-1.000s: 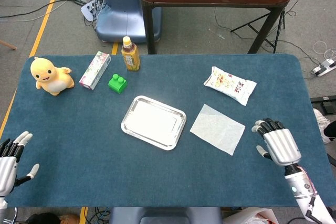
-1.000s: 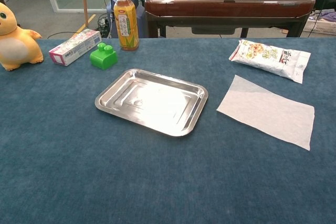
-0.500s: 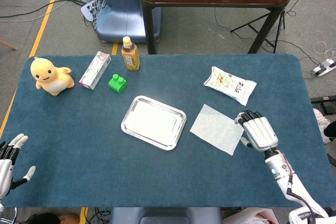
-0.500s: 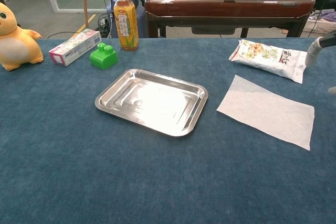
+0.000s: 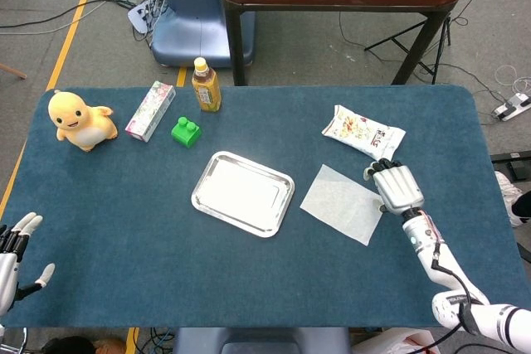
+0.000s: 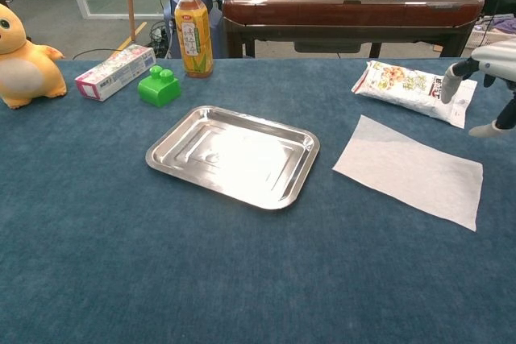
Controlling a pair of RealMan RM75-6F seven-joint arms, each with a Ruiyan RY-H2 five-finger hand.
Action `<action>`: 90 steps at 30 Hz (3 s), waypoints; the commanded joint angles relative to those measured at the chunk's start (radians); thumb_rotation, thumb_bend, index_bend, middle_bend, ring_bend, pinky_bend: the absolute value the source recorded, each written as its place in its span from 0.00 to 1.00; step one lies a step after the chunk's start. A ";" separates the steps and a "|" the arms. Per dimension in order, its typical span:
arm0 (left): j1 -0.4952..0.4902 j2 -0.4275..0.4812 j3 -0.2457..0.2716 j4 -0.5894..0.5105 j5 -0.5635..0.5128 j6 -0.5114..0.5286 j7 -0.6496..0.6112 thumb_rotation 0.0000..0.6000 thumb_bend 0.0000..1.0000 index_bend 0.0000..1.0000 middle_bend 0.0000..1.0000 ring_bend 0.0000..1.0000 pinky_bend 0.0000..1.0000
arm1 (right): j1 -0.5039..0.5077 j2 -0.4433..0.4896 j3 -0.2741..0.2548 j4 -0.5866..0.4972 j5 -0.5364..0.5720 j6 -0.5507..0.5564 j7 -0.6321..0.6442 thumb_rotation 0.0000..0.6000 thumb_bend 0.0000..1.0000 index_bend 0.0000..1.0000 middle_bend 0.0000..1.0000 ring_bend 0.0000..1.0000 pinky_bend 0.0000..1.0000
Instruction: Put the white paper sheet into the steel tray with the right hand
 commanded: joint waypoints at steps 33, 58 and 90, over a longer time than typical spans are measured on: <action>0.019 0.005 -0.001 0.020 -0.020 0.002 -0.021 1.00 0.25 0.13 0.12 0.14 0.06 | 0.410 -0.313 -0.039 0.412 0.517 -0.218 -0.297 1.00 0.42 0.39 0.19 0.07 0.30; 0.020 0.000 -0.003 0.029 -0.013 0.002 -0.025 1.00 0.25 0.13 0.12 0.14 0.06 | 0.368 -0.339 -0.069 0.444 0.398 -0.194 -0.101 1.00 0.46 0.52 0.25 0.06 0.29; 0.041 0.013 -0.002 0.018 -0.014 0.027 -0.020 1.00 0.25 0.13 0.12 0.14 0.06 | 0.374 -0.202 0.089 0.223 0.136 -0.286 0.373 1.00 0.46 0.68 0.37 0.15 0.30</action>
